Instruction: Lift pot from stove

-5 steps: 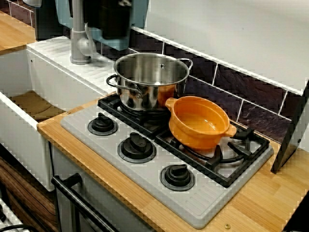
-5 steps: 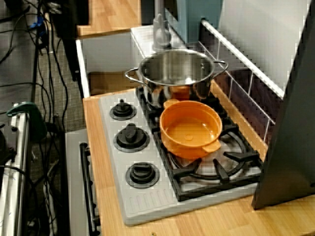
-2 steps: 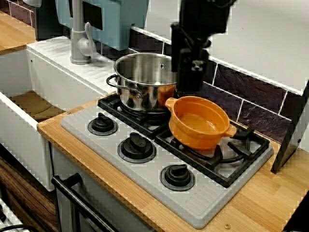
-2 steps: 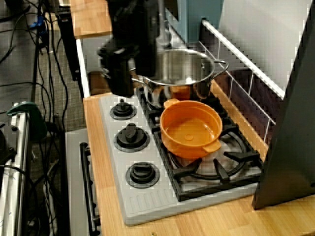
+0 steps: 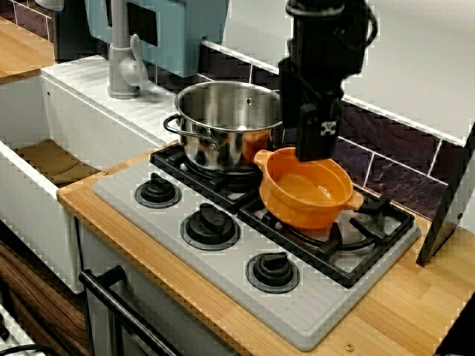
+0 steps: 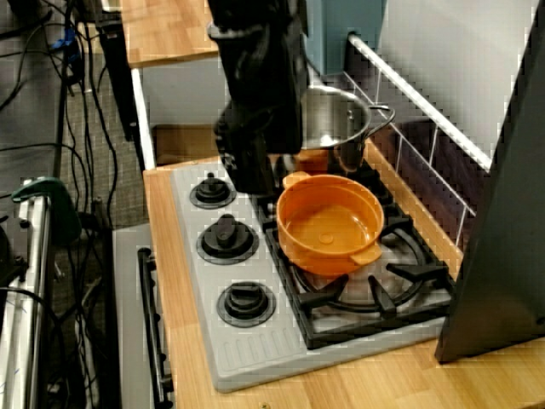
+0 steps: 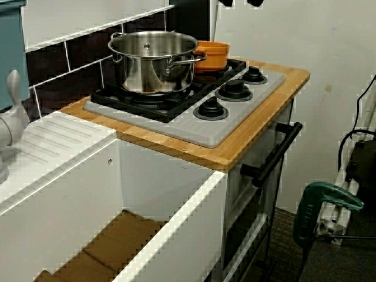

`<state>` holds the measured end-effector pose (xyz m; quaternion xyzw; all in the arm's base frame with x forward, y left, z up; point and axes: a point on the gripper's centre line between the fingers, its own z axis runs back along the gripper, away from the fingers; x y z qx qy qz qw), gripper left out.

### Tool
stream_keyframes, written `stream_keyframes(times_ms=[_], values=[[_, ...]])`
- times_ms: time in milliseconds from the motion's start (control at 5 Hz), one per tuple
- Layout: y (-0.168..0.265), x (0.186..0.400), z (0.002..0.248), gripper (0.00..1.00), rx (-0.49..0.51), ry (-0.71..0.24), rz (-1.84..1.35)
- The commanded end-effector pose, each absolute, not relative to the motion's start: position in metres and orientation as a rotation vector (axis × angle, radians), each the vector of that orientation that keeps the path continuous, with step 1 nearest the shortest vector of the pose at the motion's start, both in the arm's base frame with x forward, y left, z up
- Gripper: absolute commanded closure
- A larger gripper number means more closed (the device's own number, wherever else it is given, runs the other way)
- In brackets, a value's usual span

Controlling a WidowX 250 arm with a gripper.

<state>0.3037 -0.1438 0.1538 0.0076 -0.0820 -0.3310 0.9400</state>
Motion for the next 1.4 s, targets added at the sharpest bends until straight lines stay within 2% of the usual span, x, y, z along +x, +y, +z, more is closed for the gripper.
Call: stream_keyframes(times_ms=[0,600,1200], values=[[-0.140,0.316,0.144,0.00,0.030,-0.189,-0.733],[-0.145,0.326,0.110,0.00,0.044,-0.142,-0.774],[-0.150,0.323,0.090,0.00,0.049,-0.105,-0.781]])
